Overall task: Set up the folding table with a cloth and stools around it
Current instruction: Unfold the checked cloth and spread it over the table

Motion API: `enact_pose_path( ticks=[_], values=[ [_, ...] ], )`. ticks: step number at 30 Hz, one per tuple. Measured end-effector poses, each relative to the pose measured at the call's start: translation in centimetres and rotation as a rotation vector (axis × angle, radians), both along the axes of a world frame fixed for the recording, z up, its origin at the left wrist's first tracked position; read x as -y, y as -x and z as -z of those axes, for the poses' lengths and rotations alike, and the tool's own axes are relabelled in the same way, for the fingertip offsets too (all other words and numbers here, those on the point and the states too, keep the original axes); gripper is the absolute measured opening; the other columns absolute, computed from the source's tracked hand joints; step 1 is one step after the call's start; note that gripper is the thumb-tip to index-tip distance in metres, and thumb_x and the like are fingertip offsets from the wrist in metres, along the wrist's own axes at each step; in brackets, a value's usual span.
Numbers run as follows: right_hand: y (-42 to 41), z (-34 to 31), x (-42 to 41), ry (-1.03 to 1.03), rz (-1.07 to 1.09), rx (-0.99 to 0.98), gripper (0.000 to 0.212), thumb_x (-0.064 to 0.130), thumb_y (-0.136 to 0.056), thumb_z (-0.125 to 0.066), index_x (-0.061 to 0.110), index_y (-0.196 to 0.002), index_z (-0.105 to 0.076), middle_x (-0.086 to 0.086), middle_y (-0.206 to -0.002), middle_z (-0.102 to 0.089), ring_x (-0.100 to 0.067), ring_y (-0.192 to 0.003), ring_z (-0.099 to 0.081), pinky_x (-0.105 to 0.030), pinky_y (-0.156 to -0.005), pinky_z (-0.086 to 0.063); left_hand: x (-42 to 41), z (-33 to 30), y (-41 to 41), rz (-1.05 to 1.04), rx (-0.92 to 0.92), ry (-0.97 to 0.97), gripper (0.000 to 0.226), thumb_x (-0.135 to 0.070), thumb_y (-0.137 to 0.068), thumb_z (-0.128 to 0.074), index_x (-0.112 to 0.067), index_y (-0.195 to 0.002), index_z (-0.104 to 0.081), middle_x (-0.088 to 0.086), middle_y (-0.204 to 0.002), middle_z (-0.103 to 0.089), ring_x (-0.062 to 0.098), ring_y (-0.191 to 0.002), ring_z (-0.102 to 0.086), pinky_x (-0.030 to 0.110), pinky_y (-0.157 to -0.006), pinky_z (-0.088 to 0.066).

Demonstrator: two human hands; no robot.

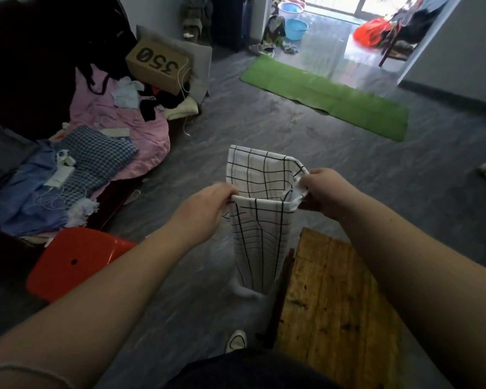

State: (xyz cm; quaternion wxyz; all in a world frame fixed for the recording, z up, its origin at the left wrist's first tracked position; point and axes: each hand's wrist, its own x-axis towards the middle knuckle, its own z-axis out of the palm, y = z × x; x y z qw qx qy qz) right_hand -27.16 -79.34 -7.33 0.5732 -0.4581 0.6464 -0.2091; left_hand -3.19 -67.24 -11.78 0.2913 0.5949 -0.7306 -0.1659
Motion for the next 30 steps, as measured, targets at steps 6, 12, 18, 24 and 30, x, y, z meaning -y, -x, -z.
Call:
enact_pose_path(
  ticks=[6, 12, 18, 24, 30],
  values=[
    [0.8, 0.9, 2.7, 0.014, 0.176, -0.047, 0.033, -0.011, -0.087, -0.053, -0.011, -0.12, -0.055, -0.029, -0.108, -0.061, -0.036, -0.071, -0.072, -0.039, -0.057, -0.06, 0.3, 1.9, -3.3, 0.053, 0.032, -0.064, 0.02, -0.022, -0.1, -0.057, -0.024, -0.119, -0.053, -0.001, -0.113, -0.063, 0.015, -0.1, -0.06, 0.028, -0.087, -0.046],
    [2.9, 0.2, 2.9, 0.456, -0.168, -0.386, 0.061, 0.01, -0.086, -0.051, 0.044, -0.137, -0.055, 0.0, -0.112, -0.066, -0.014, -0.063, -0.072, -0.037, -0.062, -0.063, 1.6, 0.6, -3.8, 0.032, 0.07, -0.068, 0.027, -0.03, -0.1, -0.055, -0.038, -0.124, -0.048, -0.006, -0.118, -0.066, 0.015, -0.102, -0.063, 0.036, -0.088, -0.052],
    [6.7, -0.3, 3.2, 0.433, -0.437, -0.377, 0.023, 0.023, -0.092, -0.055, 0.026, -0.101, -0.075, 0.003, -0.1, -0.072, -0.006, -0.088, -0.065, -0.034, -0.076, -0.055, 3.0, -1.2, -2.2, -0.027, 0.15, 0.003, 0.013, -0.026, -0.099, -0.053, -0.029, -0.109, -0.045, -0.013, -0.089, -0.056, 0.024, -0.078, -0.063, 0.039, -0.066, -0.053],
    [11.6, 0.4, 4.8, 0.657, -0.659, -0.896, 0.034, 0.03, -0.097, -0.053, 0.043, -0.126, -0.066, 0.002, -0.111, -0.073, -0.02, -0.088, -0.064, -0.03, -0.067, -0.046, 5.2, -2.7, 0.8, -0.078, 0.263, -0.022, 0.016, -0.026, -0.098, -0.056, -0.024, -0.114, -0.05, -0.002, -0.094, -0.064, 0.026, -0.079, -0.063, 0.036, -0.067, -0.051],
    [17.1, 1.8, 7.9, 1.069, -0.696, -1.004, 0.015, 0.019, -0.088, -0.071, 0.022, -0.097, -0.081, -0.01, -0.094, -0.062, -0.038, -0.094, -0.052, -0.041, -0.072, -0.044, 10.1, -3.8, 4.5, -0.049, 0.438, -0.228, 0.013, -0.008, -0.094, -0.058, -0.015, -0.106, -0.062, 0.005, -0.103, -0.065, 0.026, -0.093, -0.062, 0.039, -0.079, -0.05]
  ],
)
